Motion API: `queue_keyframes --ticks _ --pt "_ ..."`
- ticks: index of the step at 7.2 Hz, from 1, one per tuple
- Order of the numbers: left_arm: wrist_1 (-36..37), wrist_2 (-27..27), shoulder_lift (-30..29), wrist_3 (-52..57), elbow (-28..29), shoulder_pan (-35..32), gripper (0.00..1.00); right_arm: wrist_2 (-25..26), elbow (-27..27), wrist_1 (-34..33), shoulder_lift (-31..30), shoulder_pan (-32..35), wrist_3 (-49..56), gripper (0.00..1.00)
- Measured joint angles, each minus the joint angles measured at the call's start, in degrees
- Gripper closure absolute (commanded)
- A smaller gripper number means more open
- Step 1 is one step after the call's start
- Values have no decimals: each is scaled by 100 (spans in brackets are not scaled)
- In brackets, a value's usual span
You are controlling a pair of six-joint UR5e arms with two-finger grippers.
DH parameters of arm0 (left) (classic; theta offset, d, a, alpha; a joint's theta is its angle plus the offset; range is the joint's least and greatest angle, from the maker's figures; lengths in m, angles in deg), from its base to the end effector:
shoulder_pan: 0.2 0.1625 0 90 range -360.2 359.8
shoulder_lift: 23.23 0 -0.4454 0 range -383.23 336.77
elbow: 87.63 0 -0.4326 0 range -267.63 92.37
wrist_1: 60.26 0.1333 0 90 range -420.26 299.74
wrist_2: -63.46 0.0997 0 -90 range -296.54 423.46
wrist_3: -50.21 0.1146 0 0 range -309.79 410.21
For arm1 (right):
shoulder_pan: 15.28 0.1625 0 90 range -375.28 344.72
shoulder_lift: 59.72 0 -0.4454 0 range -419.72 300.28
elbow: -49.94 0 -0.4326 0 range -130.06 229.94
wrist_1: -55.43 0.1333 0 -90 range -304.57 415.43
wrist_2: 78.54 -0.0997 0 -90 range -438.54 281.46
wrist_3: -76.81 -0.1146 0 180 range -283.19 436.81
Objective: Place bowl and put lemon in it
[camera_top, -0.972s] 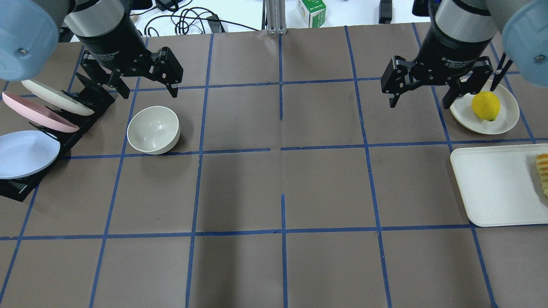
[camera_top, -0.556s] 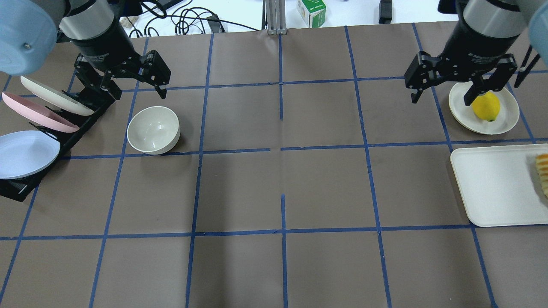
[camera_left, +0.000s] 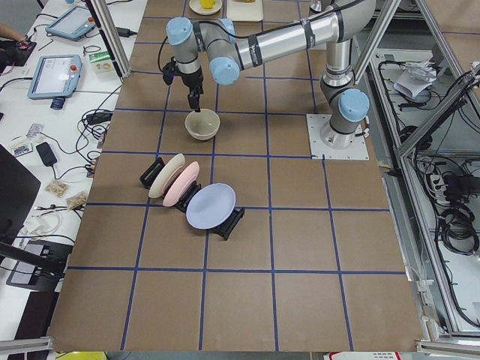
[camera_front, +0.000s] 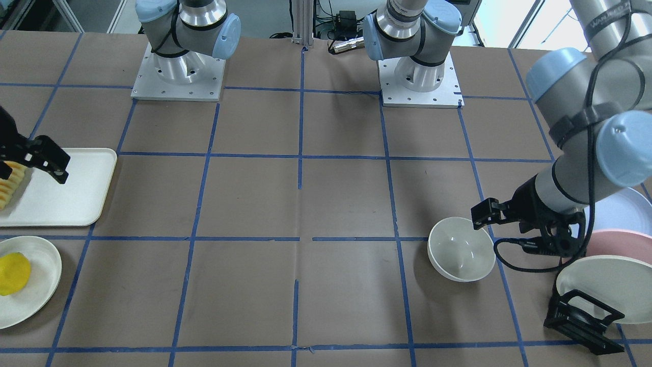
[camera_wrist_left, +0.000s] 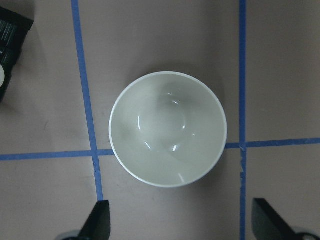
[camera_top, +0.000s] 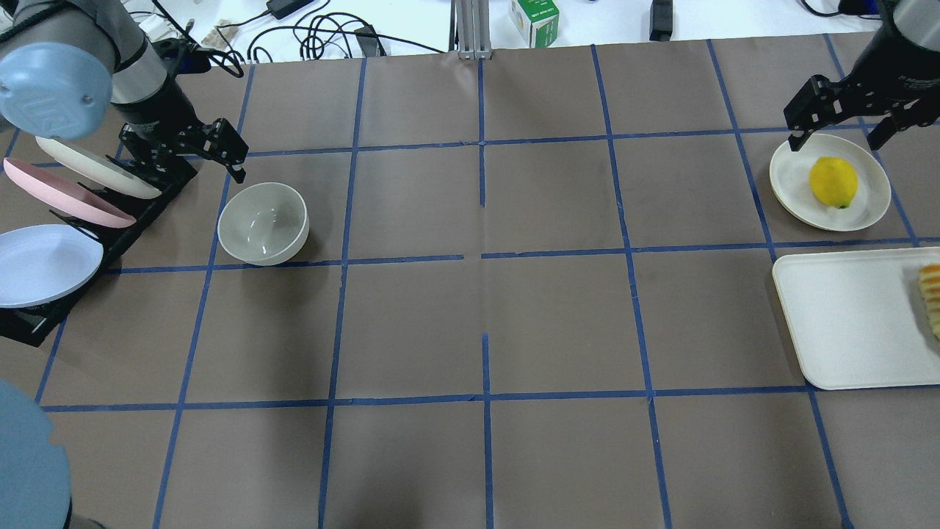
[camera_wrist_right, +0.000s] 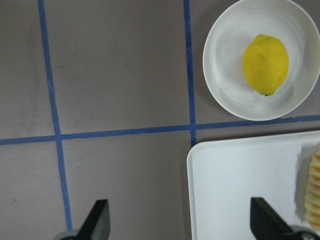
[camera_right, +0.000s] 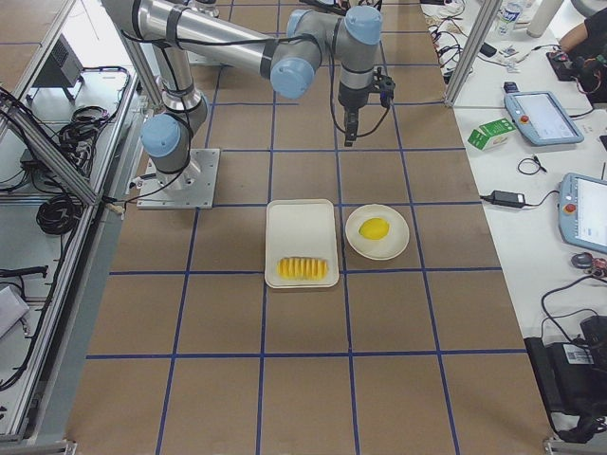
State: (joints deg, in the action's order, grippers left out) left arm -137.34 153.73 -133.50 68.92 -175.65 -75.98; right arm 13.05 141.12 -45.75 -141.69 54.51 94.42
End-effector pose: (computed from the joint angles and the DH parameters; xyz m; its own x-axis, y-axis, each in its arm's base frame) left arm 0.0319 -0.6662 0.3211 -0.9967 0.0773 0.0256 0.0793 0.9928 0.0901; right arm -0.0827 -0.6013 0.4232 -0.9983 0.0463 0.0368 0.0454 0.9987 -0.0244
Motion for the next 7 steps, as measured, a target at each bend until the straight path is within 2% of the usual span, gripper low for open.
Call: queue_keyframes --ticks 2,3,5,6,7 --pt "1081 -3 -355 267 -532 125 0 -56 1 -658 635 -439 792 0" --pt "1488 -5 -446 326 -748 145 3 -78 0 -963 914 -663 1174 0" --pt "1743 -3 -603 320 -942 163 3 -92 -49 -1487 1395 -916 1604 0" --pt "1764 -11 -664 224 -980 186 7 -91 -66 -1807 1576 -950 1678 0" --pt "1769 -35 -708 39 -997 229 45 -83 -73 -2021 1721 -962 1706 0"
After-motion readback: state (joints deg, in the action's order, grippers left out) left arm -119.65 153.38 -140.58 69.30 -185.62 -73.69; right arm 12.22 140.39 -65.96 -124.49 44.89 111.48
